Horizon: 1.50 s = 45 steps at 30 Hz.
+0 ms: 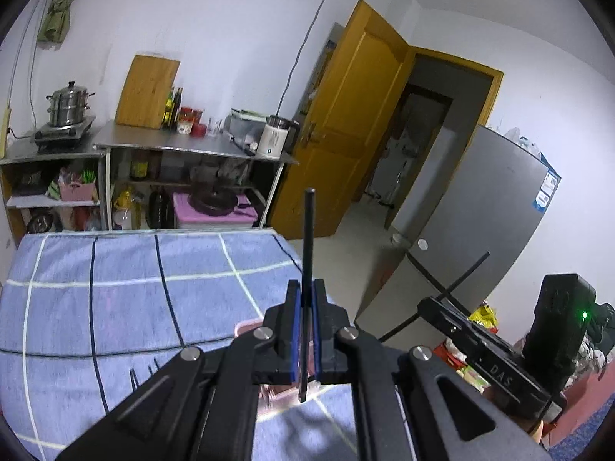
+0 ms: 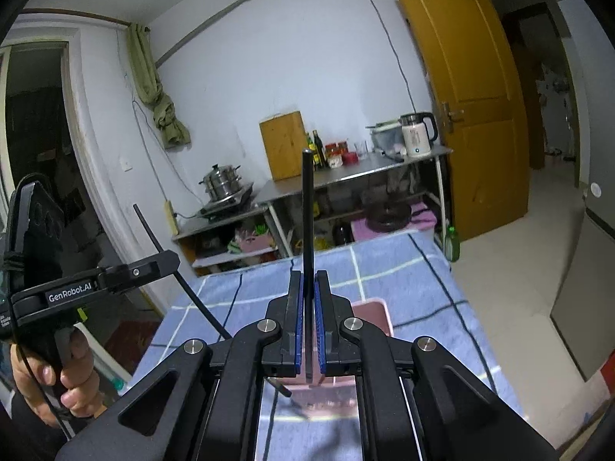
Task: Organize utensils
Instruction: 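Lift both black chopsticks upright and lower them into the pink holder, then open both grippers to release the black chopsticks in the holder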
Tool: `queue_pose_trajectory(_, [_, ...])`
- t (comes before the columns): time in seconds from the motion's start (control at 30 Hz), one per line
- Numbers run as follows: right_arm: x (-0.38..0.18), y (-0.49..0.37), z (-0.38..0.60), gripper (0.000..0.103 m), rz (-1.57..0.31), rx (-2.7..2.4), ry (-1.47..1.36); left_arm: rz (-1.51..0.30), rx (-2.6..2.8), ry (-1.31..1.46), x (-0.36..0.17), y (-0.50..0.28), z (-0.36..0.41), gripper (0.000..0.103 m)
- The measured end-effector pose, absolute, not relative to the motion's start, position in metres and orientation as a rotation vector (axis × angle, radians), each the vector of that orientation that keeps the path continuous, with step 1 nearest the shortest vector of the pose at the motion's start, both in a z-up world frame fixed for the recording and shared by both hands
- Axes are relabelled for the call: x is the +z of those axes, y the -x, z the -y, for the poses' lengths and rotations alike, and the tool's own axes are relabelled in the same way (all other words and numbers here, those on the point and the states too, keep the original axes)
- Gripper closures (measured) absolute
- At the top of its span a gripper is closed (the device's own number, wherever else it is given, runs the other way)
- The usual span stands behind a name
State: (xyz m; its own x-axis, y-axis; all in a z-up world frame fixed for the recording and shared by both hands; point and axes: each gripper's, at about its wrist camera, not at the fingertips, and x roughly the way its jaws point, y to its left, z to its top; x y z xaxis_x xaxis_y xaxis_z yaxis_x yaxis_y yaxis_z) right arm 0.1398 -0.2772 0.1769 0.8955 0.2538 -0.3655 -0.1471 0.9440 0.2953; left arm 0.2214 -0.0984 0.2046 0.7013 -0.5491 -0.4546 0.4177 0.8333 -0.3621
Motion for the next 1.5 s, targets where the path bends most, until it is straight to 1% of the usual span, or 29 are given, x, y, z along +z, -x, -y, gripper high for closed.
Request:
queue_pose_trajectory(0.17, [0.165,-0.160,0.275,0.098,-0.442,0.195,-0.259,-0.599,-0.520,0.223,0.190,-0.248,0.104,0.097])
queue_pose_trajectory(0.57, [0.103,-0.192,0.266,0.098,-0.587,0.191,-0.251,-0.729,-0.498,0.218,0.120,-0.283,0.111,0.097])
queue_pose_trajectory(0.77, [0.079,-0.200,0.259,0.098,-0.645,0.202,-0.244,-0.769,-0.487,0.208,0.104,-0.289,0.114,0.096])
queue_pose_trajectory(0.93, [0.078,-0.202,0.262,0.097,-0.644,0.207,-0.256,-0.763,-0.485,0.203,0.102,-0.289,0.115,0.096])
queue_pose_trajectory(0.97, [0.078,-0.202,0.263,0.097,-0.645,0.205,-0.258,-0.760,-0.487,0.202,0.101,-0.288,0.115,0.095])
queue_pose_trajectory(1.0, [0.078,-0.203,0.264,0.097,-0.644,0.203,-0.263,-0.758,-0.490,0.203,0.102,-0.286,0.114,0.091])
queue_pose_trajectory(1.03, [0.078,-0.201,0.265,0.092,-0.641,0.197,-0.267,-0.754,-0.493,0.205,0.103,-0.285,0.113,0.084])
queue_pose_trajectory(1.07, [0.078,-0.200,0.266,0.085,-0.637,0.189,-0.269,-0.747,-0.497,0.212,0.104,-0.283,0.110,0.081])
queue_pose_trajectory(1.1, [0.079,-0.200,0.267,0.082,-0.634,0.184,-0.271,-0.739,-0.504,0.218,0.105,-0.281,0.109,0.077])
queue_pose_trajectory(1.17, [0.079,-0.196,0.270,0.067,-0.625,0.188,-0.283,-0.726,-0.508,0.219,0.108,-0.276,0.105,0.070])
queue_pose_trajectory(1.2, [0.079,-0.194,0.270,0.065,-0.622,0.190,-0.286,-0.718,-0.512,0.222,0.110,-0.273,0.103,0.064])
queue_pose_trajectory(1.23, [0.080,-0.191,0.271,0.065,-0.616,0.191,-0.288,-0.708,-0.518,0.227,0.113,-0.270,0.101,0.063])
queue_pose_trajectory(1.5, [0.095,-0.160,0.274,0.065,-0.532,0.180,-0.291,-0.600,-0.514,0.242,0.135,-0.232,0.071,0.062])
